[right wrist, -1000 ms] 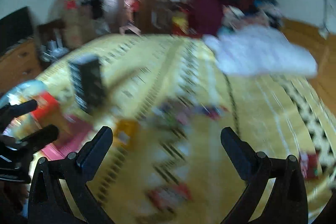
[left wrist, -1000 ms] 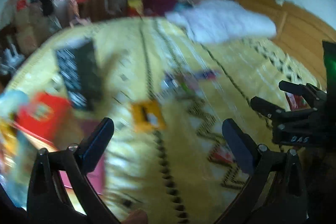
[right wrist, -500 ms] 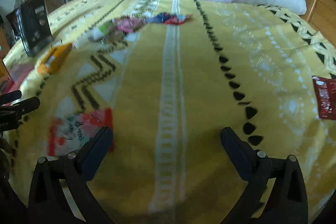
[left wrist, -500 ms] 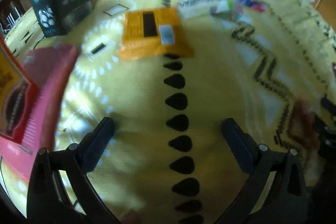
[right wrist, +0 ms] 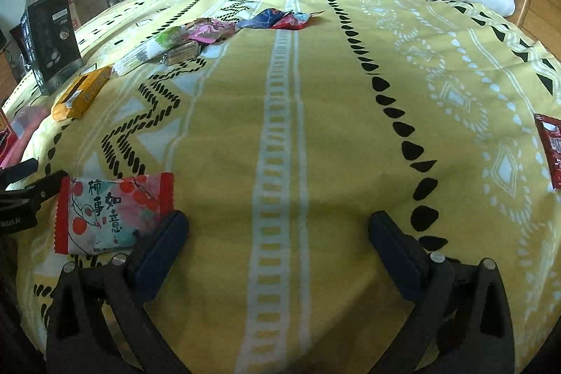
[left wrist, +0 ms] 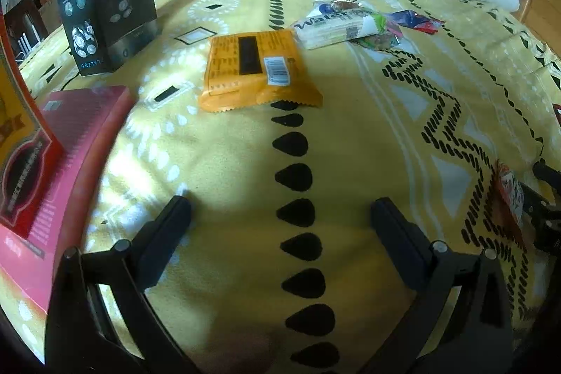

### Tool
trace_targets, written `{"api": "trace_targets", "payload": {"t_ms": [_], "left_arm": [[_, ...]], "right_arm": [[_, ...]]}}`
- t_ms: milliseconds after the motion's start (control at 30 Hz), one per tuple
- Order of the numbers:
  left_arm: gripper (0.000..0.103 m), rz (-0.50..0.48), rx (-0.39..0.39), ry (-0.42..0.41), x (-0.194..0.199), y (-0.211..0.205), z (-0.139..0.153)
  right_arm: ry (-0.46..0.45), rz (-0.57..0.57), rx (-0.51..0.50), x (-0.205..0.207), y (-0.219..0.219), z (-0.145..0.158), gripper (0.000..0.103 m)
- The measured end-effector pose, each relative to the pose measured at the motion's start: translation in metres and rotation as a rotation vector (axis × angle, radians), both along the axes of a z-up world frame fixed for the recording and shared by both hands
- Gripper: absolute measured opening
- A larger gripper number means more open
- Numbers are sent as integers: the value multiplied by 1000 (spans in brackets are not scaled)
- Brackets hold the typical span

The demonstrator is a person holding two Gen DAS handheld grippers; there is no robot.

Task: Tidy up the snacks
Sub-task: 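Move both tools back toward the remaining snacks on the bed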

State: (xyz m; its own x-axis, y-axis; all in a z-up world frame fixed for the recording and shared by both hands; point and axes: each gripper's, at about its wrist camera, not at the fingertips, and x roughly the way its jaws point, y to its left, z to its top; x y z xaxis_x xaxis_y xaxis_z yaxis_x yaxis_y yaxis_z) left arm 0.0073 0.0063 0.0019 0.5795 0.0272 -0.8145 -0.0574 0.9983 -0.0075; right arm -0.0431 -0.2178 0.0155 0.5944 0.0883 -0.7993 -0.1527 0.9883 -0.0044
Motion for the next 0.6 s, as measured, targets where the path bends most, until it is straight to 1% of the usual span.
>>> {"api": "trace_targets", "payload": {"t_ms": [600], "left_arm": [[103,1,12,-8,-1,1,0]], "right_arm": [[-2,0,-2,-1,0,0,103]]}}
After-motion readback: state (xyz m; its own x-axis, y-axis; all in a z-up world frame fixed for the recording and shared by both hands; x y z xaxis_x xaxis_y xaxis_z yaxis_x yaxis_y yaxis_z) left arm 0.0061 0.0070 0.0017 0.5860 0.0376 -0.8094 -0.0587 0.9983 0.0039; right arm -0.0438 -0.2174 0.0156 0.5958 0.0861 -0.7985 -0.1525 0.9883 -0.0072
